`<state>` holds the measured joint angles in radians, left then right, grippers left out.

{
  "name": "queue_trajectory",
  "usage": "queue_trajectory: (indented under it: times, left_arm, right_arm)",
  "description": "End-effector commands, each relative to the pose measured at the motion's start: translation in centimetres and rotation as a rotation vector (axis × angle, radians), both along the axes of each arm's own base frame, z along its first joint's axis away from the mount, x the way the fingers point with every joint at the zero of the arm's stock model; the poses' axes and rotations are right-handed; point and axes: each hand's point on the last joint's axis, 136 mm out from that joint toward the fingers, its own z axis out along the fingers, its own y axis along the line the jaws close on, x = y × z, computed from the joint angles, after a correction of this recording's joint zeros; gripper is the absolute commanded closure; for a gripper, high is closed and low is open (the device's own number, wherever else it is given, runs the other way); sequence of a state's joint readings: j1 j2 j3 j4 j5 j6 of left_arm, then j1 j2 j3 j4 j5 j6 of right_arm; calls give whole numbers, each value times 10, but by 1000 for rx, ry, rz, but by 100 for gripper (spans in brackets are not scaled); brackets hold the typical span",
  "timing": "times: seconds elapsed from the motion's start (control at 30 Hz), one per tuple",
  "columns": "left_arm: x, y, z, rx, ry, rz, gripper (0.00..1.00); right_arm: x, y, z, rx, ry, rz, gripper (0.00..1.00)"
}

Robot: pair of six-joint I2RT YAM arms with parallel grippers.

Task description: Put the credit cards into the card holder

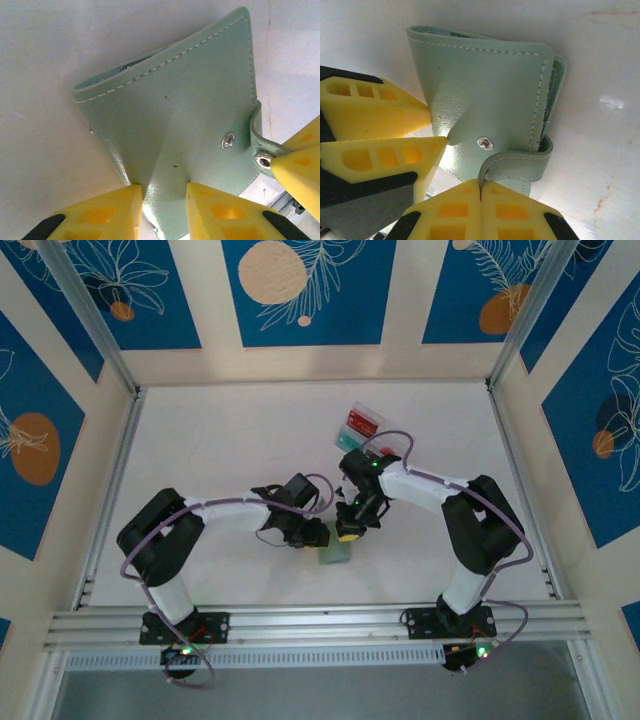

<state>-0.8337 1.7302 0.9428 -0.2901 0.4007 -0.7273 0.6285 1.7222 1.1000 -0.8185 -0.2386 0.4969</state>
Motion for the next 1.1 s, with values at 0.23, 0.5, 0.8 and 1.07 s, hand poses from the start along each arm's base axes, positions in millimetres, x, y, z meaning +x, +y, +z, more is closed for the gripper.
queue_trajectory:
  times: [0.23, 0.5, 0.8, 1.07]
  left_arm:
    - [-7, -7, -4, -33, 3, -10, 71]
    - [-9, -7, -6, -42, 7, -8, 71]
    - [-9, -7, -7, -49, 6, -4, 71]
    - [-9, -6, -8, -49, 8, -2, 71]
  right_arm:
    - [-1, 6, -9, -55, 40, 32, 100]
    - [2, 8, 0, -67, 28, 29, 96]
    - [4, 11, 10, -46, 28, 24, 89]
    - [3, 12, 9, -45, 31, 21, 97]
